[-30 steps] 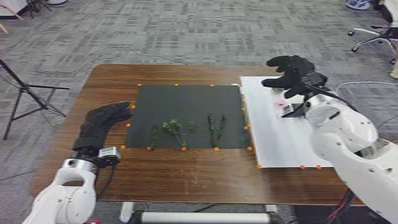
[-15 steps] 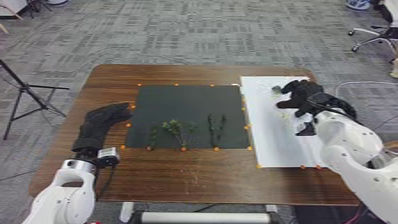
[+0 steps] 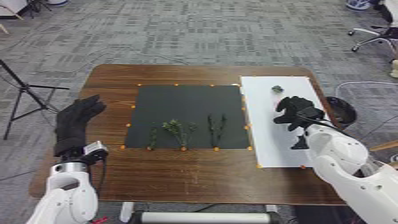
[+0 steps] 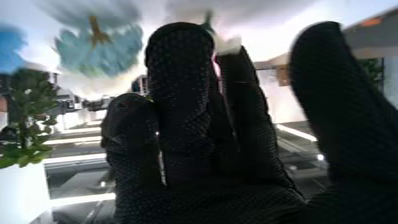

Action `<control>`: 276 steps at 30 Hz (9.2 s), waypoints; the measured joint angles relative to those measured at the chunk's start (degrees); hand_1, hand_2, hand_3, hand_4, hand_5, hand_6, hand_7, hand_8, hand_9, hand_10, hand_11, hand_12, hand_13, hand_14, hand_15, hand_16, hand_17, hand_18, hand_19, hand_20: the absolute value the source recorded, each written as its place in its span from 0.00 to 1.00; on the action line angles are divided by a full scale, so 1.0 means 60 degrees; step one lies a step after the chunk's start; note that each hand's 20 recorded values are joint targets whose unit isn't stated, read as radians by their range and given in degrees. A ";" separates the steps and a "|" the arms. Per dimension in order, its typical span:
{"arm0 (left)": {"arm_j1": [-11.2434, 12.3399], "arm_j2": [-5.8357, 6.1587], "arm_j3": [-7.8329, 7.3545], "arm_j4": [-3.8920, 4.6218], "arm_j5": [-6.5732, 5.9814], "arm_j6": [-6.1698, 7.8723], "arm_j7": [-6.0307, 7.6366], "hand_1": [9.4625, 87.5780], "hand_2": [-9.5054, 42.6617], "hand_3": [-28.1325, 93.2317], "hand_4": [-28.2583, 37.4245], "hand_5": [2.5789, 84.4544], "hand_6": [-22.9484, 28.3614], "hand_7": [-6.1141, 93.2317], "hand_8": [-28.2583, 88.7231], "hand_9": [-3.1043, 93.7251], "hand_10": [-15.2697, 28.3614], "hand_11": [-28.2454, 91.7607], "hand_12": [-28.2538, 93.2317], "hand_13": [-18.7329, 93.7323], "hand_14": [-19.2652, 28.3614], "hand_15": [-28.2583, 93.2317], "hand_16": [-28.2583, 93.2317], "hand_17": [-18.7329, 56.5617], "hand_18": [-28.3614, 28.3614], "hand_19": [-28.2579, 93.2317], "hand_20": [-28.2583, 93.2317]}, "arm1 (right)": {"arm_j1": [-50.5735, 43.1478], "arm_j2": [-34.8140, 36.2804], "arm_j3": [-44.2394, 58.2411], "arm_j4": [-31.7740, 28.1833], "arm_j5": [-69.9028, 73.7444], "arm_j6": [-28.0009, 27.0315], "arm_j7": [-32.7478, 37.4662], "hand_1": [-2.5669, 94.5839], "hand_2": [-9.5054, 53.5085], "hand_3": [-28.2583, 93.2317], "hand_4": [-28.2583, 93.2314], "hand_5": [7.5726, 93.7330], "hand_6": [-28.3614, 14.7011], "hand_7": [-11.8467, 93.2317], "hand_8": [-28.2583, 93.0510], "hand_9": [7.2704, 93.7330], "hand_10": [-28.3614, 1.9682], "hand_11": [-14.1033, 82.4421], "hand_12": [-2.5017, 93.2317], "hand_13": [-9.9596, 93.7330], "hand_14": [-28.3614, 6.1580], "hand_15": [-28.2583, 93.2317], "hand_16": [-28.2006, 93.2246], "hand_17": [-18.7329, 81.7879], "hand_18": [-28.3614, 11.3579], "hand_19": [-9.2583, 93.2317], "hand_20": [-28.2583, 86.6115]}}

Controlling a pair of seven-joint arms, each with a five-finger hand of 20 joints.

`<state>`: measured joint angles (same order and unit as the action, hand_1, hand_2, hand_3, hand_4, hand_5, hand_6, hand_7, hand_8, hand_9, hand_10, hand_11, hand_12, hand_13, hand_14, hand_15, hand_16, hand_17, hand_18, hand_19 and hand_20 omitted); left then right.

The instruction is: Arrange flowers

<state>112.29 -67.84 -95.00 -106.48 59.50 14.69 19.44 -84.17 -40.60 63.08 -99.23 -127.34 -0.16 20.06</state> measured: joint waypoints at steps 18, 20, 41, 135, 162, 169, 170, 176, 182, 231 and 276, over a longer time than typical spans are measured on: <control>0.0935 -0.0200 -0.0852 -0.0384 0.0352 -0.0666 -0.0364 0.21 0.34 0.79 0.03 0.68 0.50 0.23 0.18 0.61 0.70 0.43 0.35 0.59 0.81 0.46 0.25 0.40 0.72 0.34 0.41 | 0.0210 0.0033 -0.1048 0.0233 0.0027 0.2838 0.0164 0.70 0.00 0.68 0.13 0.81 0.60 0.26 0.36 0.91 0.61 0.22 0.42 0.96 0.75 0.59 0.53 0.78 0.43 0.91 0.67; 0.1224 -0.0229 -0.1133 -0.0419 0.0400 -0.0612 -0.0395 0.21 0.34 0.79 0.03 0.68 0.50 0.23 0.18 0.62 0.70 0.43 0.35 0.59 0.81 0.46 0.25 0.40 0.72 0.34 0.41 | 0.0434 0.0121 -0.1341 -0.0156 0.0355 0.3090 0.0035 0.70 0.00 0.68 0.13 0.81 0.61 0.27 0.36 0.91 0.62 0.22 0.42 0.96 0.75 0.59 0.53 0.78 0.44 0.91 0.67; 0.1887 -0.0397 -0.1549 -0.0023 0.0338 0.0016 -0.0451 0.19 0.37 0.79 0.00 0.68 0.50 0.24 0.18 0.62 0.70 0.43 0.35 0.59 0.80 0.46 0.25 0.40 0.72 0.33 0.42 | 0.6129 -0.2996 -0.6381 0.0677 0.1631 0.0280 -0.3136 0.68 0.00 0.70 0.11 0.80 0.64 0.28 0.35 0.91 0.64 0.21 0.42 0.96 0.76 0.60 0.54 0.77 0.45 0.92 0.68; 0.1477 -0.0414 -0.0854 -0.0167 0.0272 -0.0248 -0.0569 0.21 0.33 0.79 0.02 0.68 0.48 0.24 0.18 0.61 0.69 0.43 0.35 0.58 0.80 0.46 0.25 0.39 0.72 0.33 0.41 | 0.2044 0.0096 -0.0082 -0.0329 -0.0312 0.1902 -0.2005 0.39 0.00 0.79 0.10 0.56 0.62 0.28 0.19 0.62 0.42 0.29 0.25 0.74 0.49 0.53 0.50 0.49 0.18 0.71 0.70; 0.1635 -0.0501 -0.0861 -0.0285 0.0314 -0.0303 -0.0572 0.21 0.33 0.78 0.03 0.68 0.48 0.24 0.18 0.62 0.70 0.43 0.35 0.59 0.80 0.46 0.25 0.40 0.72 0.35 0.42 | -0.0545 -0.0183 0.1756 0.0988 -0.1428 0.0320 -0.1781 0.43 0.00 0.80 0.10 0.57 0.65 0.31 0.18 0.63 0.49 0.31 0.25 0.75 0.51 0.56 0.49 0.50 0.20 0.72 0.71; 0.1654 -0.0527 -0.0858 -0.0293 0.0335 -0.0386 -0.0574 0.21 0.33 0.78 0.03 0.68 0.48 0.24 0.18 0.62 0.70 0.43 0.35 0.59 0.81 0.46 0.25 0.40 0.72 0.35 0.42 | -0.0701 -0.0437 0.1775 0.1209 -0.1558 0.0102 -0.1757 0.56 0.00 0.75 0.08 0.65 0.67 0.33 0.30 0.72 0.51 0.34 0.26 0.80 0.57 0.56 0.53 0.53 0.21 0.74 0.73; 0.1654 -0.0528 -0.0858 -0.0293 0.0335 -0.0389 -0.0573 0.21 0.33 0.78 0.03 0.68 0.48 0.24 0.18 0.62 0.70 0.43 0.35 0.59 0.81 0.46 0.25 0.40 0.72 0.35 0.42 | -0.0701 -0.0445 0.1747 0.1220 -0.1559 0.0104 -0.1744 0.57 0.00 0.73 0.09 0.66 0.67 0.33 0.31 0.73 0.52 0.33 0.28 0.80 0.58 0.56 0.54 0.53 0.21 0.74 0.73; 0.1657 -0.0540 -0.0866 -0.0306 0.0336 -0.0397 -0.0557 0.21 0.33 0.78 0.03 0.68 0.48 0.24 0.18 0.62 0.70 0.43 0.35 0.59 0.81 0.46 0.25 0.40 0.72 0.35 0.42 | -0.0479 -0.0388 0.1229 0.1381 -0.1509 0.0910 -0.1702 0.65 0.00 0.71 0.09 0.78 0.68 0.33 0.33 0.88 0.59 0.22 0.43 0.84 0.61 0.57 0.58 0.56 0.20 0.77 0.75; 0.1676 -0.0542 -0.0919 -0.0321 0.0335 -0.0393 -0.0550 0.21 0.33 0.78 0.03 0.68 0.48 0.24 0.18 0.61 0.70 0.43 0.35 0.59 0.81 0.46 0.25 0.40 0.72 0.35 0.42 | -0.0158 -0.0144 0.0646 0.1189 -0.1154 0.1896 -0.1627 0.65 0.00 0.71 0.10 0.80 0.68 0.33 0.33 0.89 0.58 0.22 0.43 0.84 0.62 0.57 0.59 0.56 0.19 0.78 0.75; 0.1027 -0.0191 -0.0638 -0.0037 0.0327 -0.0549 -0.0564 0.20 0.32 0.78 0.02 0.68 0.48 0.24 0.18 0.62 0.69 0.43 0.35 0.58 0.81 0.46 0.25 0.39 0.72 0.34 0.42 | 0.5271 -0.7065 -0.4213 0.4165 -0.2722 -0.2118 -0.3429 0.64 0.00 0.72 0.09 0.82 0.73 0.33 0.30 0.91 0.63 0.19 0.39 0.82 0.64 0.55 0.62 0.54 0.21 0.77 0.75; 0.0634 0.0004 -0.0411 0.0092 0.0310 -0.0612 -0.0507 0.19 0.33 0.79 0.01 0.67 0.48 0.23 0.18 0.61 0.70 0.43 0.35 0.58 0.81 0.46 0.25 0.39 0.71 0.33 0.41 | 0.4707 -0.7477 -0.4146 0.4609 -0.2785 -0.2012 -0.2877 0.48 0.09 0.78 0.09 0.58 0.70 0.26 0.15 0.56 0.52 0.22 0.15 0.75 0.53 0.58 0.51 0.49 0.20 0.74 0.73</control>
<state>116.09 -67.82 -97.47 -105.93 61.36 11.02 16.40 -55.93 -85.47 38.20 -71.58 -144.05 -12.22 2.79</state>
